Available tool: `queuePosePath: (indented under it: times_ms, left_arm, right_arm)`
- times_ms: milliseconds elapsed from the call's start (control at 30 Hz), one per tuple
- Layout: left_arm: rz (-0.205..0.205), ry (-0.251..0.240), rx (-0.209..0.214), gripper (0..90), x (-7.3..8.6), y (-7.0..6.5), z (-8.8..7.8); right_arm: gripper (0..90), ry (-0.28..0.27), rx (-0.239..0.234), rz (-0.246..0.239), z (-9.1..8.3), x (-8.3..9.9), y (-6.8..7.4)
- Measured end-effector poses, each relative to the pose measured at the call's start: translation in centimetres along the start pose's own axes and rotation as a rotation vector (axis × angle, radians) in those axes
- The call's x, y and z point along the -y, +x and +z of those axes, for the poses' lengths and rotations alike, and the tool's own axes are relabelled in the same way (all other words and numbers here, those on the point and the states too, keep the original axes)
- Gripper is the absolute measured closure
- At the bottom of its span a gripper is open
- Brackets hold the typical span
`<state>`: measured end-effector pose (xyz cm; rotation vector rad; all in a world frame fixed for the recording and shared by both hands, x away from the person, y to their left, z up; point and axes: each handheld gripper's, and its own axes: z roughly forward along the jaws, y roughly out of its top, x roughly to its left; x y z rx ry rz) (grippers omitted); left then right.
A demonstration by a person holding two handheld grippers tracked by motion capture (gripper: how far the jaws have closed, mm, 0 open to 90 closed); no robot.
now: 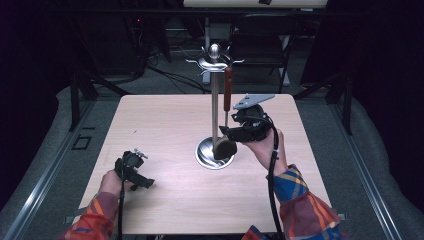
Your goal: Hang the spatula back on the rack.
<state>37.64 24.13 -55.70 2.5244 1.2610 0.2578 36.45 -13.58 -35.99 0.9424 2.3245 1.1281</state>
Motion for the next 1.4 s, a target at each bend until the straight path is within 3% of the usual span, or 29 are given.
queuePosePath:
  times_ms: [300, 667, 900, 1033, 1167, 1400]
  left_arm:
    - [0.009, 0.000, 0.005, 0.6, -0.4, -0.2, 0.1]
    - [0.023, -0.003, 0.013, 0.6, -1.0, -0.4, 0.4]
    - [0.023, -0.006, 0.008, 0.6, -1.0, -0.4, 0.4]
    - [0.024, -0.006, 0.006, 0.6, -1.0, -0.5, 0.3]
    - [0.023, -0.007, 0.005, 0.5, -1.1, -0.5, 0.4]
    - [0.022, -0.002, 0.005, 0.4, -1.1, -0.5, 0.4]
  right_arm:
    - [15.0, 0.077, -0.032, 0.001, -0.2, 1.6, 0.0]
    - [9.6, 0.154, -0.037, -0.017, -0.1, 5.8, -0.1]
    - [6.3, 0.196, -0.042, 0.010, 0.1, 8.3, -0.3]
    - [4.7, 0.211, -0.004, 0.035, 0.6, 11.0, -0.3]
    - [4.4, 0.277, -0.026, 0.027, 1.3, 12.9, -0.1]
    - [2.8, 0.279, -0.067, 0.038, 1.9, 13.6, -0.7]
